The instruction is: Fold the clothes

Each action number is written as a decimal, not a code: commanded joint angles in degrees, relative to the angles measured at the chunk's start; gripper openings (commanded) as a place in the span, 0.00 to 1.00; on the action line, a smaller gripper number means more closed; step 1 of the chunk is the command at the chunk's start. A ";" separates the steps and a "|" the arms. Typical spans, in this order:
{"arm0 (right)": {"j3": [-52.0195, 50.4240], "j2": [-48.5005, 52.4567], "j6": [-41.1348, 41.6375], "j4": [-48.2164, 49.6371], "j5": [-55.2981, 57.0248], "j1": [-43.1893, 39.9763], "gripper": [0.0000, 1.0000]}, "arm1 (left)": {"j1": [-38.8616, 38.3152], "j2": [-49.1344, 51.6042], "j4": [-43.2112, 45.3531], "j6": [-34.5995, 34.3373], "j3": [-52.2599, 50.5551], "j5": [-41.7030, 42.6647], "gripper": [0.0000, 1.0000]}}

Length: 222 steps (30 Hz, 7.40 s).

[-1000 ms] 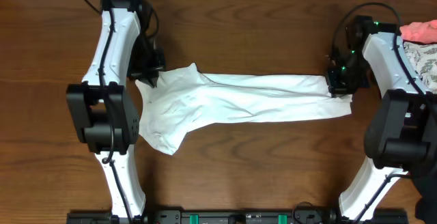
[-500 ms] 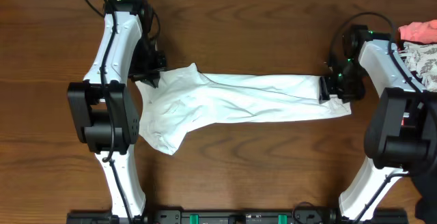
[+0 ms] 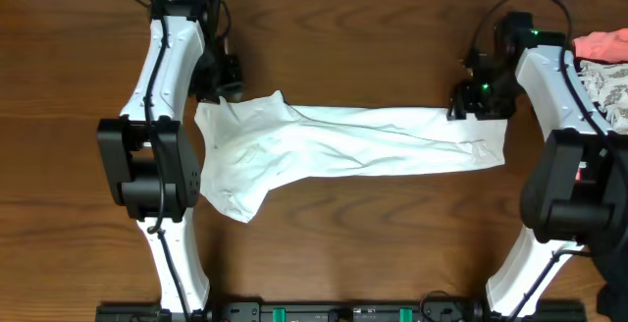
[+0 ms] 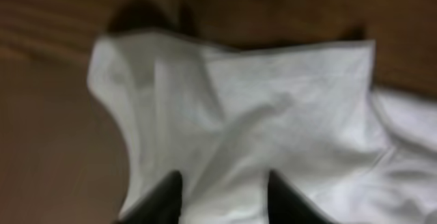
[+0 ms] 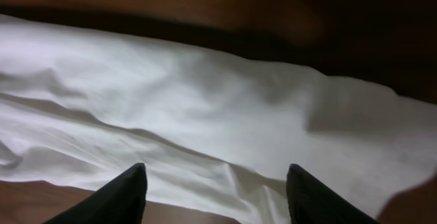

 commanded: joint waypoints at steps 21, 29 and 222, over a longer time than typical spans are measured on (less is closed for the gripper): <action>-10.43 0.52 0.44 10.97 0.98 5.44 0.60 | -0.09 -1.25 12.35 2.91 -9.14 -4.22 0.71; -13.97 0.52 0.46 13.86 1.53 5.44 0.59 | -0.09 -1.25 12.72 2.93 -9.22 -5.75 0.71; -15.10 0.52 0.46 13.33 6.67 5.33 0.64 | -17.14 -23.41 24.22 3.96 -61.51 -15.32 0.86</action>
